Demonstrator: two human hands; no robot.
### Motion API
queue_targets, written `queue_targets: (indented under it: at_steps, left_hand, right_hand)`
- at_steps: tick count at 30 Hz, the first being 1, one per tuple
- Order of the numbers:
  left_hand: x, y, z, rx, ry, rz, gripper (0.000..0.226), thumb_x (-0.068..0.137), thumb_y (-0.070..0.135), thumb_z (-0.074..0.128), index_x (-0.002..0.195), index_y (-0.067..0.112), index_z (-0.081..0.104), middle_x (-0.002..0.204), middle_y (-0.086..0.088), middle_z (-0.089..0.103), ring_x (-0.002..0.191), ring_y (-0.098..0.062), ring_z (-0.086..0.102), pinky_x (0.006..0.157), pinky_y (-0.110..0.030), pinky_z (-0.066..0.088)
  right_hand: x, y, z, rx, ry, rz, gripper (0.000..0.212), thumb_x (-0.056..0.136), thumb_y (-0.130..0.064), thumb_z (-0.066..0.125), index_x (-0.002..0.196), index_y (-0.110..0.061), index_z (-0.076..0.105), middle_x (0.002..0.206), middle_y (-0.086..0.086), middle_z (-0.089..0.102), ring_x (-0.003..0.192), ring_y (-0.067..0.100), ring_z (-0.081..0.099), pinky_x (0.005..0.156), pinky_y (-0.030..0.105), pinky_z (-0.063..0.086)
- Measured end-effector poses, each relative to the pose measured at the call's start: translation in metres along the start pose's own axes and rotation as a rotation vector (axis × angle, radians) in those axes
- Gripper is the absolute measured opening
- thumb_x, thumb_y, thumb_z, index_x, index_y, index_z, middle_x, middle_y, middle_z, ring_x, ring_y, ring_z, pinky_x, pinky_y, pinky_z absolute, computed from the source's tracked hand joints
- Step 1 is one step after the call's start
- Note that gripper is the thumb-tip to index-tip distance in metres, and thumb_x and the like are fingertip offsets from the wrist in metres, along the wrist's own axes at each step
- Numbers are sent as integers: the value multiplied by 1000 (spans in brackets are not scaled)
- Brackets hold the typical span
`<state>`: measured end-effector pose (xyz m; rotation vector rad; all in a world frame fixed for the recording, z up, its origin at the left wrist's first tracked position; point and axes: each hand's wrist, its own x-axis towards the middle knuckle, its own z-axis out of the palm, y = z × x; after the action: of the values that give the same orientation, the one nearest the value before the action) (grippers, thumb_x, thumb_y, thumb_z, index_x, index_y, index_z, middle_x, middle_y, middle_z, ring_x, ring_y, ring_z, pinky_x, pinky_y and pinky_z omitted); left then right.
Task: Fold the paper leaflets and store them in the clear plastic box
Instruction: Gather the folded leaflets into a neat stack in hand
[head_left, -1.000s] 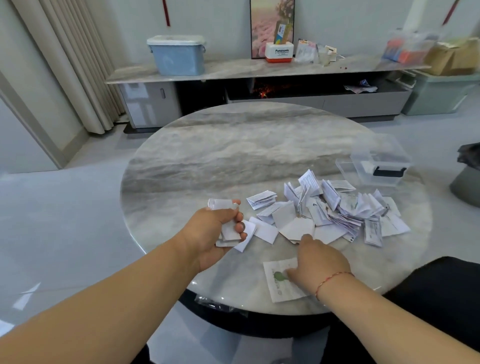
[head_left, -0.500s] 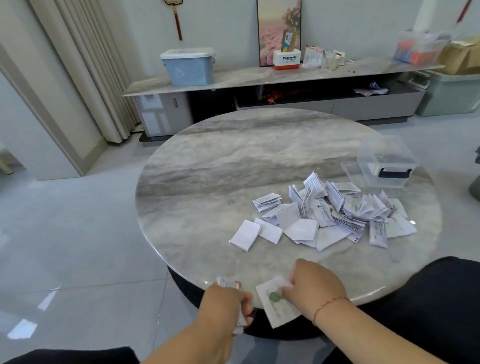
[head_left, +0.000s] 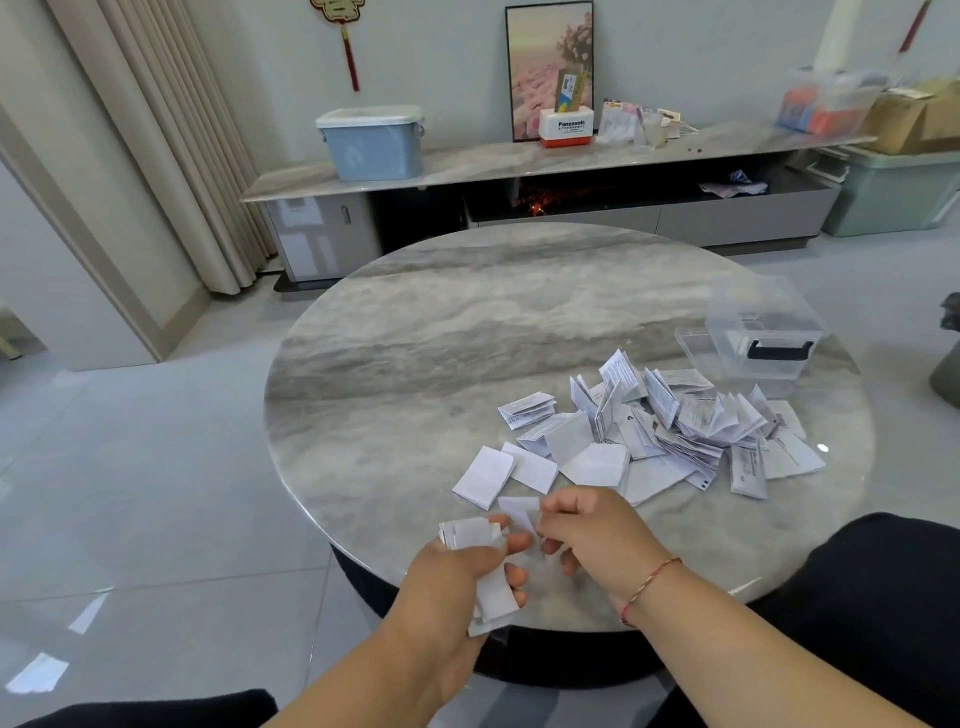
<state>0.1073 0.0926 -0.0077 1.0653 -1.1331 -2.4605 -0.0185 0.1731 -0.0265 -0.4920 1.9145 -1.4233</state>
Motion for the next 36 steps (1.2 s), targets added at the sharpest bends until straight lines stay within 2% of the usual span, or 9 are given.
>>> queue_targets:
  at_steps: [3, 8, 12, 16, 19, 25, 28, 31, 36]
  left_hand:
    - [1, 1, 2, -27, -22, 13, 24, 89, -9, 46, 107, -1, 60, 88, -20, 70, 56, -21, 55, 54, -31, 50]
    - [4, 4, -1, -6, -73, 10, 23, 90, -7, 47, 109, -2, 60, 91, -22, 68, 57, -21, 54, 55, -32, 50]
    - [8, 10, -6, -58, -87, -5, 28, 90, -4, 49, 117, -2, 56, 79, -16, 63, 56, -21, 50, 53, -31, 48]
    - [11, 18, -15, -124, -133, -52, 47, 89, 38, 53, 119, 2, 57, 82, -12, 60, 58, -20, 52, 55, -30, 46]
    - [11, 15, -17, -106, -208, -97, 64, 84, 58, 42, 118, 8, 62, 81, -11, 63, 64, -20, 58, 57, -30, 48]
    - [14, 15, -24, -189, -157, -106, 26, 81, 18, 60, 103, 3, 61, 70, -12, 56, 56, -20, 53, 54, -30, 49]
    - [21, 23, -35, -232, -109, -80, 29, 90, 5, 52, 118, 0, 56, 72, -12, 57, 65, -25, 60, 65, -34, 57]
    - [26, 25, -44, -239, -74, -56, 31, 91, -9, 45, 119, 0, 53, 72, -14, 57, 68, -28, 63, 77, -43, 57]
    - [33, 28, -54, -274, -43, -77, 33, 89, 2, 54, 122, 5, 54, 70, -9, 53, 55, -17, 48, 56, -31, 52]
  right_hand:
    - [0, -3, 1, 204, -30, 36, 14, 85, -6, 62, 71, -9, 64, 60, 5, 57, 54, 12, 52, 42, 21, 37]
    - [-1, -5, 2, 95, -108, -89, 11, 81, -14, 70, 72, -10, 65, 64, 5, 67, 57, 10, 53, 44, 20, 37]
    - [12, -15, -9, -14, 132, -175, 27, 83, -7, 65, 59, -12, 55, 49, 1, 51, 38, 3, 42, 42, 15, 33]
    - [3, -32, -9, 221, -109, -121, 16, 83, 3, 63, 68, -4, 60, 52, 4, 55, 40, 6, 42, 37, 15, 30]
    - [-5, -25, 20, -17, -139, -154, 11, 79, -3, 69, 71, -1, 62, 56, 3, 57, 43, 7, 46, 44, 18, 37]
    - [14, -26, 30, -160, -150, -105, 10, 79, -1, 60, 82, -9, 66, 59, -4, 57, 50, 6, 49, 55, 20, 41]
    - [56, -45, 16, -714, 0, -250, 24, 80, -26, 66, 102, -18, 62, 92, -3, 62, 84, 10, 56, 75, 24, 42]
    - [86, -54, 29, -1375, -14, -246, 55, 76, -57, 61, 111, -15, 59, 120, 5, 50, 118, 24, 37, 94, 32, 35]
    - [108, -54, 52, -1618, -99, -186, 57, 73, -55, 65, 115, -18, 56, 122, 6, 45, 117, 26, 35, 93, 32, 34]
